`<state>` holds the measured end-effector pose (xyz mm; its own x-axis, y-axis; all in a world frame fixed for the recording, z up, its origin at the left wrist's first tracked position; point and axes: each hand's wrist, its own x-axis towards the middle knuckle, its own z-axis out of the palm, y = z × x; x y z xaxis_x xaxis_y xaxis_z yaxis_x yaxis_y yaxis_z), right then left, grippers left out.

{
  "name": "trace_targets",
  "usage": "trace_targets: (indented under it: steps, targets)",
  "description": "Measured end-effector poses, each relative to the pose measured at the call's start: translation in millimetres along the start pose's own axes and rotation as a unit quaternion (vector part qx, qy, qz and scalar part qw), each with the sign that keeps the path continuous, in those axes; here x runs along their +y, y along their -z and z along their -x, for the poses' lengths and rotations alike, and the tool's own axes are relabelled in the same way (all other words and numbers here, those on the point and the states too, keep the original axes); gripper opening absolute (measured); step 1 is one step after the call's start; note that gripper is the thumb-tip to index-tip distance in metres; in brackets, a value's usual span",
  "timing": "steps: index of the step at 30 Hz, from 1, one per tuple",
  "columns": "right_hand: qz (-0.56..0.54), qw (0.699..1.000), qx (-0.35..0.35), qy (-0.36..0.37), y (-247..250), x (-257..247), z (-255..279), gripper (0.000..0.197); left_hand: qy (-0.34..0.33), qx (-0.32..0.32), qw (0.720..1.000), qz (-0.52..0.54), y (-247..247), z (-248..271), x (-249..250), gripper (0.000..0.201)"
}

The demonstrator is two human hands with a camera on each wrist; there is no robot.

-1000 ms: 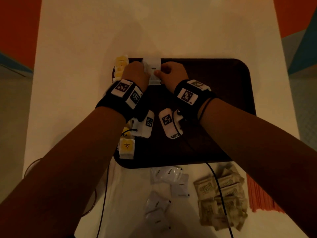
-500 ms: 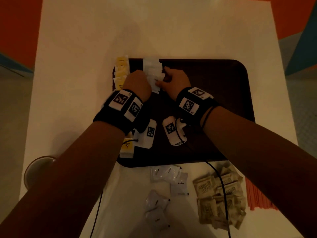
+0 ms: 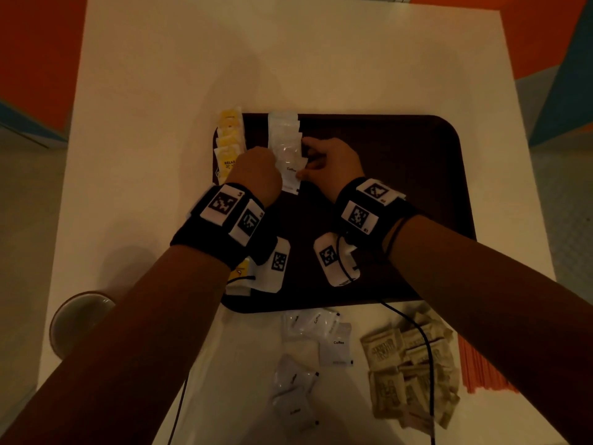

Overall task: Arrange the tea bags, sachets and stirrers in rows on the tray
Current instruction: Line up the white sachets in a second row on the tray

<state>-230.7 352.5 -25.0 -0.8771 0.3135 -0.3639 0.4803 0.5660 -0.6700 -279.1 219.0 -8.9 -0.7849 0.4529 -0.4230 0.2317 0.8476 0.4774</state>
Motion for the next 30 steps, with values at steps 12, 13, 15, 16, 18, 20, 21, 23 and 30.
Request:
trace_targets:
  steps: [12,13,15,16,18,20,21,23,30]
  targets:
    - [-0.146,0.989,0.034,0.01,-9,-5,5,0.053,0.012,0.005,0.994,0.109,0,1,-2,0.034]
    - [-0.143,0.989,0.031,0.01,-9,-4,7,0.052,0.012,0.003,0.994,0.111,0,3,-2,0.034]
    - [-0.127,0.991,0.038,0.011,-9,-1,11,0.05,0.015,0.0,0.993,0.113,-2,8,-3,0.033]
    - [-0.113,0.992,0.047,0.009,-8,1,12,0.049,0.02,0.0,0.993,0.114,-3,10,-4,0.035]
    - [-0.098,0.994,0.053,0.003,-9,4,14,0.046,0.023,-0.004,0.992,0.12,-4,12,-5,0.039]
    - [-0.108,0.993,0.042,-0.003,-11,5,16,0.045,0.015,-0.012,0.99,0.139,-7,12,-6,0.039]
    - [-0.115,0.993,0.037,-0.003,-11,5,17,0.044,0.012,-0.015,0.989,0.145,-8,12,-7,0.04]
    - [-0.121,0.992,0.031,0.001,-11,4,18,0.042,0.012,-0.018,0.988,0.154,-10,13,-7,0.042]
    - [-0.123,0.992,0.04,-0.015,-8,9,19,0.037,0.015,0.0,0.983,0.182,-12,10,-12,0.048]
